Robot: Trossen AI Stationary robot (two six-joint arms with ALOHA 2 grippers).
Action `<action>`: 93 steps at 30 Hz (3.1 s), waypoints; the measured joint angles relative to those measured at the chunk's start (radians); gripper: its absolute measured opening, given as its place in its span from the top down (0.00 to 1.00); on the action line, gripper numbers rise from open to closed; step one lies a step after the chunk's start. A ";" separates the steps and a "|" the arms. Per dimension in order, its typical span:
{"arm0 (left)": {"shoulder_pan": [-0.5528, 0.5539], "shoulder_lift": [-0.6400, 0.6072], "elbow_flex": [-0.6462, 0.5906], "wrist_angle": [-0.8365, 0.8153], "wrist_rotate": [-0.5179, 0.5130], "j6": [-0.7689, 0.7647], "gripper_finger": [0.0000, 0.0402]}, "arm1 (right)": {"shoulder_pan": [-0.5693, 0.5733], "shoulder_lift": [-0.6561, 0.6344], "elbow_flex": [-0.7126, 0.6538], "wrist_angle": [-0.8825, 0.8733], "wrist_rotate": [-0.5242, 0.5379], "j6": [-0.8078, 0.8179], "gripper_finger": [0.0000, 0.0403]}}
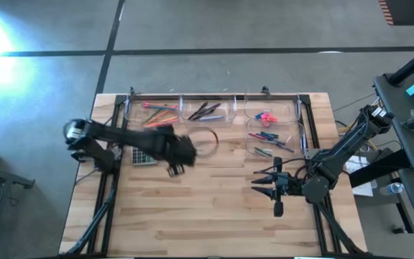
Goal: Sort crayons/erasers/pens/pencils in bins
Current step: Put the green pencil into the top left transparent bin
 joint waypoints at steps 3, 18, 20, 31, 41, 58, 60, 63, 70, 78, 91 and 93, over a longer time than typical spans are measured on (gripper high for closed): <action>0.091 -0.097 -0.041 -0.039 -0.029 0.052 0.99 | 0.000 0.000 -0.001 0.001 0.000 0.000 0.83; 0.743 -0.548 -0.431 0.189 0.147 0.523 1.00 | -0.004 0.001 -0.002 0.001 0.004 -0.012 0.83; 0.731 -0.568 -0.473 0.219 0.159 0.561 1.00 | -0.006 0.001 -0.002 0.001 0.026 -0.013 0.82; 0.598 -0.386 -0.583 0.433 0.208 0.550 0.90 | -0.045 0.007 -0.002 0.001 0.059 -0.019 0.81; 0.565 -0.082 -0.578 0.580 0.068 0.380 0.60 | -0.046 0.007 -0.002 -0.019 0.050 -0.009 0.81; 0.511 -0.055 -0.781 0.972 -0.186 -0.317 0.85 | -0.046 0.006 -0.003 -0.043 0.050 0.008 0.81; 0.507 -0.056 -0.796 0.970 -0.225 -0.351 0.89 | -0.046 0.006 -0.003 -0.043 0.050 0.008 0.80; 0.506 -0.055 -0.812 0.972 -0.269 -0.394 0.94 | -0.046 0.006 -0.003 -0.040 0.050 0.008 0.81; 0.507 -0.009 -0.813 1.012 -0.293 -0.396 0.99 | -0.046 0.006 -0.003 -0.017 0.050 0.008 0.83; 0.506 0.100 -0.801 1.026 -0.332 -0.418 0.99 | -0.046 0.006 -0.002 -0.010 0.042 0.012 0.82; 0.393 -0.008 -0.805 1.049 -0.230 -0.321 0.99 | -0.046 0.006 -0.002 -0.009 0.042 0.010 0.82; 0.368 -0.030 -0.805 1.058 -0.223 -0.284 0.99 | -0.046 0.006 -0.002 -0.009 0.042 0.009 0.81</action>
